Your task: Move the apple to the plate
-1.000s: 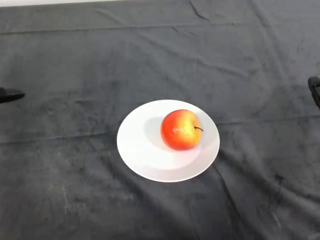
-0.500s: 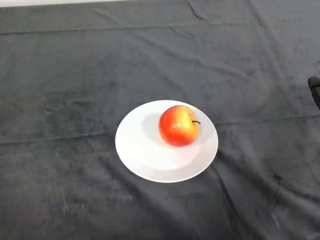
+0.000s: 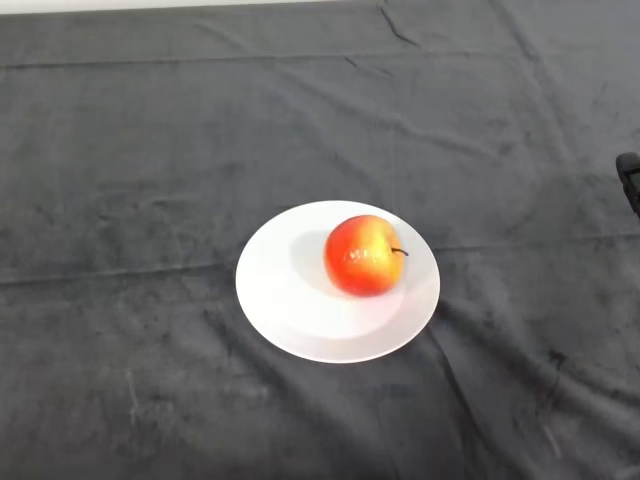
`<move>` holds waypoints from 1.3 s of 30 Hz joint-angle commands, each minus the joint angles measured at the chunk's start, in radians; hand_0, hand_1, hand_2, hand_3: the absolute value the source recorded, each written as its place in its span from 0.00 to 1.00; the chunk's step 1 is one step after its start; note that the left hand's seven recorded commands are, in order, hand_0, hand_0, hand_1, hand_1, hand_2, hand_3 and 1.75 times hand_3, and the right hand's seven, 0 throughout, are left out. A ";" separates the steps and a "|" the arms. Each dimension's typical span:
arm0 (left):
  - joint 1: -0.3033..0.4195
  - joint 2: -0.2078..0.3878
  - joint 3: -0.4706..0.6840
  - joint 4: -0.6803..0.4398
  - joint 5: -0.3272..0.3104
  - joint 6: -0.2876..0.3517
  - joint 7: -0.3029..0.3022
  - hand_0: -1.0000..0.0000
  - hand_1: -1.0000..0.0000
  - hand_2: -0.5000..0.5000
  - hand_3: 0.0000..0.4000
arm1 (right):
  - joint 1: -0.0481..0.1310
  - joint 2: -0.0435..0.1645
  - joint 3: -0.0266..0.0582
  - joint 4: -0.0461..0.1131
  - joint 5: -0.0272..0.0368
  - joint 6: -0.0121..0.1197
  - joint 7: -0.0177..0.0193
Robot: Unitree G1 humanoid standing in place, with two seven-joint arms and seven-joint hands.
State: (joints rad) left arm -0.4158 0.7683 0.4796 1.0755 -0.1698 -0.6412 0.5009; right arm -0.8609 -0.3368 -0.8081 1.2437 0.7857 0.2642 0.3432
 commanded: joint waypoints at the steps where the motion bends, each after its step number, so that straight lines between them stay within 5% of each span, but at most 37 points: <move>1: -0.012 0.090 0.027 0.042 0.003 -0.019 0.022 1.00 1.00 0.50 0.00 | -0.019 -0.027 -0.0099 -0.028 0.0292 -0.011 -0.0020; 39: -0.055 0.078 0.026 0.090 0.028 -0.024 0.003 1.00 1.00 0.50 0.00 | -0.021 -0.030 -0.0116 -0.022 0.0285 -0.013 0.0011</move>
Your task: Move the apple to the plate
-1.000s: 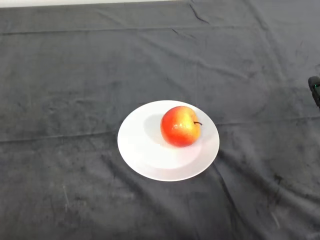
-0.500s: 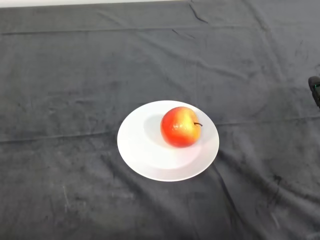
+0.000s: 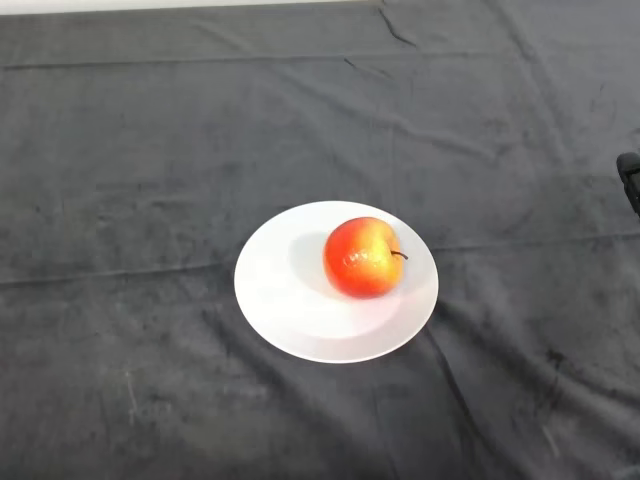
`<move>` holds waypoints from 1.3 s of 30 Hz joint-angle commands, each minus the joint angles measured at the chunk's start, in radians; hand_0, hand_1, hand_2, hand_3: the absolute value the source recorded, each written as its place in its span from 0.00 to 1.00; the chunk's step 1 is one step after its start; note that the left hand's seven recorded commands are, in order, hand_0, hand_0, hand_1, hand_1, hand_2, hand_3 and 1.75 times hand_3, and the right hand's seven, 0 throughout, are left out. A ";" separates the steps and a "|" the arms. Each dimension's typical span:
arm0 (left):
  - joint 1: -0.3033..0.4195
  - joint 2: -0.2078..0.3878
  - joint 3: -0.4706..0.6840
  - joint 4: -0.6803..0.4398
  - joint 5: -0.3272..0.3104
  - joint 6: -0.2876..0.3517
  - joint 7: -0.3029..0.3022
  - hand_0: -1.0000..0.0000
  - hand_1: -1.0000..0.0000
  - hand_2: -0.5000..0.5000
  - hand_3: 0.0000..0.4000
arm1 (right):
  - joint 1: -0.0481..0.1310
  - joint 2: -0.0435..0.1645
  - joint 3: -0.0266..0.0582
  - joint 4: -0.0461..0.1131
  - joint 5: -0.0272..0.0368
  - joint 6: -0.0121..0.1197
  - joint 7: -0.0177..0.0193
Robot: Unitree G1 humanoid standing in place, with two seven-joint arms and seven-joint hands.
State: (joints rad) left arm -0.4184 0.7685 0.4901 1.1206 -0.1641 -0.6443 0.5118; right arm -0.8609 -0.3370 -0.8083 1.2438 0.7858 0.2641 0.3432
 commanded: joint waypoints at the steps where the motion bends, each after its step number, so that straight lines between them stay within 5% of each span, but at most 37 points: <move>1: -0.052 0.079 0.015 0.045 0.023 -0.021 -0.009 1.00 1.00 0.50 0.00 | -0.021 -0.029 -0.0114 -0.021 0.0284 -0.013 0.0011; 39: -0.067 0.074 0.016 0.062 0.034 -0.021 -0.025 1.00 1.00 0.50 0.00 | -0.022 -0.030 -0.0122 -0.020 0.0275 -0.013 0.0019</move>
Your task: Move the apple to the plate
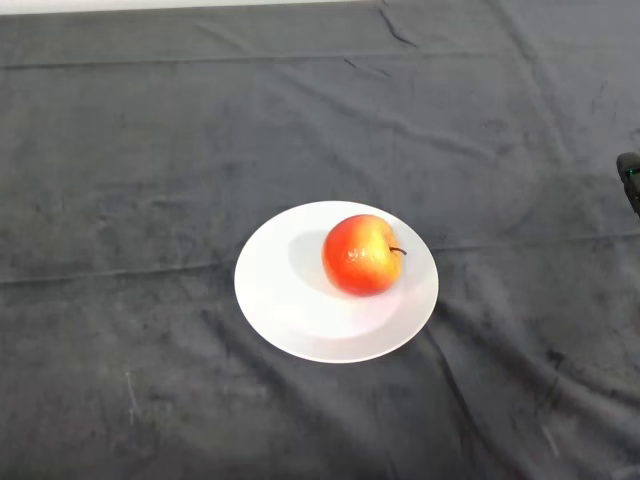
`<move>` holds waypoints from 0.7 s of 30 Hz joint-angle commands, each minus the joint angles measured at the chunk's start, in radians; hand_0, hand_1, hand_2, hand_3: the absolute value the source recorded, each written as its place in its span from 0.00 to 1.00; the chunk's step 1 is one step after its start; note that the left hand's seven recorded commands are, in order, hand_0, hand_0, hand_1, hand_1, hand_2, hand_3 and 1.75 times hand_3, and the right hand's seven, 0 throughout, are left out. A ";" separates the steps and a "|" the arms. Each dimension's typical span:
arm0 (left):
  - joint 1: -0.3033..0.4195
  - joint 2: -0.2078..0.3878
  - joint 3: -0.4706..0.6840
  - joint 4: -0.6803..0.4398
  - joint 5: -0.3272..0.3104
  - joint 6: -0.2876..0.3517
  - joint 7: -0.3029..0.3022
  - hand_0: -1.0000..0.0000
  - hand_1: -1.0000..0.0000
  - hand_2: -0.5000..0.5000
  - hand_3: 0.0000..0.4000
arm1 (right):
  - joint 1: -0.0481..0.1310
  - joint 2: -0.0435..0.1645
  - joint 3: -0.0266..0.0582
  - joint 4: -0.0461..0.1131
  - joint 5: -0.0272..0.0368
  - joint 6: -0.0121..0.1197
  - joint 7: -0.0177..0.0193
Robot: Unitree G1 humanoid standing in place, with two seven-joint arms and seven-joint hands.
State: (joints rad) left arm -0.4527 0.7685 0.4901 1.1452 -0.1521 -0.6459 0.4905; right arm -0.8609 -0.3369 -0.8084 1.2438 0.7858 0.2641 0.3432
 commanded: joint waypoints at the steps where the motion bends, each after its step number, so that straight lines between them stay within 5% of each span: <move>1: -0.033 0.074 0.016 0.037 0.022 -0.019 -0.004 1.00 1.00 0.50 0.00 | -0.022 -0.030 -0.0122 -0.020 0.0275 -0.013 0.0019; 21: -0.035 0.070 0.016 0.026 0.026 -0.016 -0.002 1.00 1.00 0.50 0.00 | -0.022 -0.030 -0.0124 -0.020 0.0271 -0.013 0.0020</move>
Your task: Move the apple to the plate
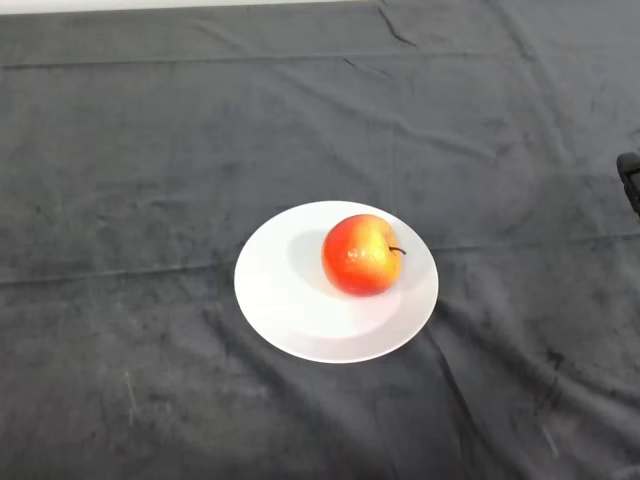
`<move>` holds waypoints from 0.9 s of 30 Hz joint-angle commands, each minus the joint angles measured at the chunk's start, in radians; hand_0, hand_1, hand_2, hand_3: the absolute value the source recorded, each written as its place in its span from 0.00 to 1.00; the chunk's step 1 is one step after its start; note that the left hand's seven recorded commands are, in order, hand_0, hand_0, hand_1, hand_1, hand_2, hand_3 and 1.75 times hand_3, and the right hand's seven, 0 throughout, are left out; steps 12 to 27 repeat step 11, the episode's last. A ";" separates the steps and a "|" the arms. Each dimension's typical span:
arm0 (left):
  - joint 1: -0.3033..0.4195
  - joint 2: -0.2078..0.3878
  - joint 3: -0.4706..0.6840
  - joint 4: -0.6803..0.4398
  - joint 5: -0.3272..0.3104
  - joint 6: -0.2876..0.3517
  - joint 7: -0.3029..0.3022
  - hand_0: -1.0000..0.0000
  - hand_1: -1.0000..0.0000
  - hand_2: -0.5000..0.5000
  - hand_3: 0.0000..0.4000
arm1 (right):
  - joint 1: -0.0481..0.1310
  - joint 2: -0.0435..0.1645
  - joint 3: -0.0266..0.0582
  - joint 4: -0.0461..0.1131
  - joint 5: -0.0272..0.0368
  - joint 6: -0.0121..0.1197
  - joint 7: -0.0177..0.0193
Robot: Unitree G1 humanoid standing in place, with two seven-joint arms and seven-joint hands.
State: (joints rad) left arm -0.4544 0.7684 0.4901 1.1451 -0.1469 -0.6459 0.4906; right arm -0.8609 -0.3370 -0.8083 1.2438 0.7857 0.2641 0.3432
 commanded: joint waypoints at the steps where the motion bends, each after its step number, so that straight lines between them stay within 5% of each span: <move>1: -0.034 0.069 0.016 0.025 0.021 -0.016 -0.002 1.00 1.00 0.50 0.00 | -0.022 -0.030 -0.0125 -0.020 0.0271 -0.013 0.0020; 27: -0.030 0.069 0.020 0.027 0.019 -0.020 -0.007 1.00 1.00 0.50 0.00 | -0.022 -0.030 -0.0126 -0.020 0.0270 -0.013 0.0020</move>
